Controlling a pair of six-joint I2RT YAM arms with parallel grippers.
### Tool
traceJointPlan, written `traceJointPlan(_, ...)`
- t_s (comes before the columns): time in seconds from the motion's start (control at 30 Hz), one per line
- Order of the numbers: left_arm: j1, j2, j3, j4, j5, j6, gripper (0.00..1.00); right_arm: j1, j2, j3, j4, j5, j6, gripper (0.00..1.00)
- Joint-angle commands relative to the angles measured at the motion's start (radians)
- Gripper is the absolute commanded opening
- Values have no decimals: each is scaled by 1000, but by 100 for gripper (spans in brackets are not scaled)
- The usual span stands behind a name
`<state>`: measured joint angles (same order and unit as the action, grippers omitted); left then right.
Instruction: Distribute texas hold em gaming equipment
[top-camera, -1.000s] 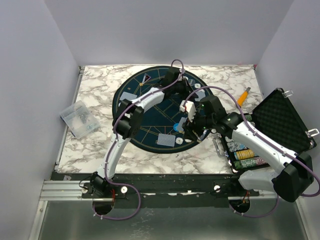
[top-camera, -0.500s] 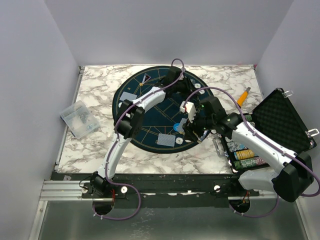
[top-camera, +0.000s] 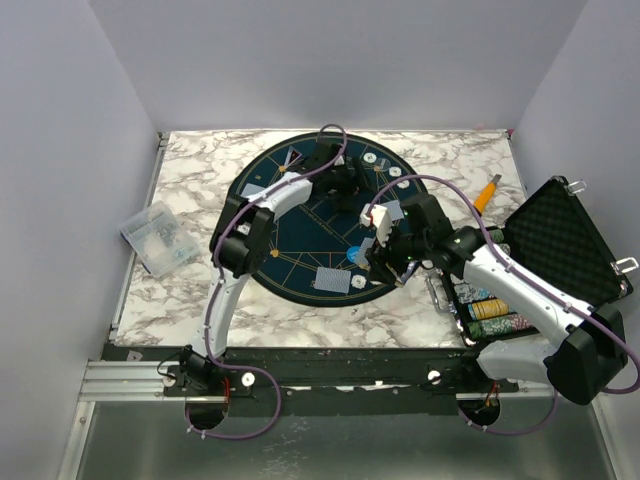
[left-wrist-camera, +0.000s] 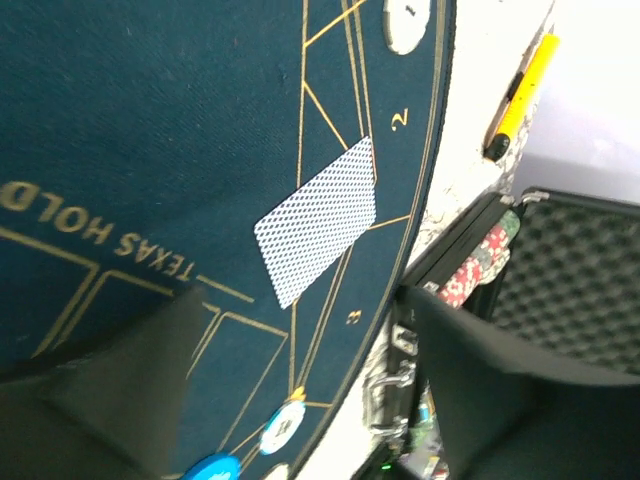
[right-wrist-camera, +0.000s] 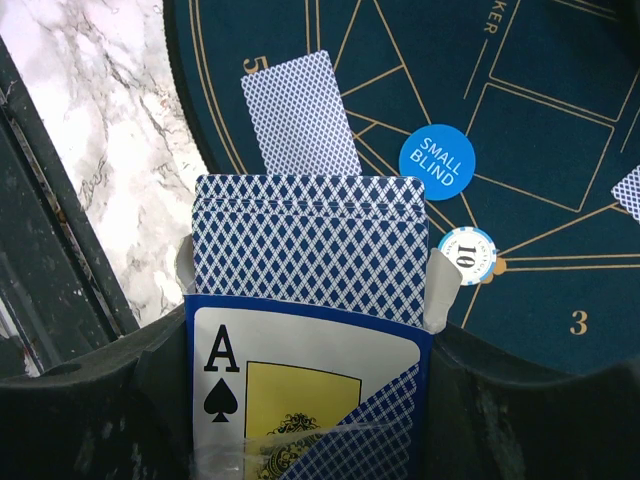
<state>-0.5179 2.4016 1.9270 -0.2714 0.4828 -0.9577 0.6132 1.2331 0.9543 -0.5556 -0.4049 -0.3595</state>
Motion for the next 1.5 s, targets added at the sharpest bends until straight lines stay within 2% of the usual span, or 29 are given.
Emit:
traceJointPlan(0.0,63,-178,-62,-5,-11,149,98,-5,-24,-11,11,0,-8,1)
traceJointPlan(0.1,123,-301,-166,33,68,279,98,-5,-27,-20,13,-13,-18,1)
traceJointPlan(0.27,233,-558,-481,142,191,383,98,-4,-36,-41,25,-32,-20,1)
traceJointPlan(0.37,262,-688,-596,88,296,533,98,-5,-34,-40,26,-45,-25,1)
traceJointPlan(0.47,270,-781,-695,20,563,680,98,-4,-31,-44,28,-74,-34,1)
traceJointPlan(0.5,267,-816,-744,18,610,699,99,-3,-29,-43,28,-84,-35,1)
traceJointPlan(0.67,186,-931,-888,24,639,763,98,-3,-28,-49,32,-140,-49,1)
traceJointPlan(0.83,76,-925,-902,79,622,678,96,-4,-9,-39,16,-196,-62,1)
traceJointPlan(1.03,-5,-824,-881,193,613,517,89,-4,-14,-39,8,-217,-66,1)
traceJointPlan(1.23,-59,-734,-829,228,597,440,84,-1,-14,-43,12,-207,-60,1)
traceJointPlan(1.47,-78,-691,-826,237,571,423,79,-1,-14,-41,17,-209,-56,1)
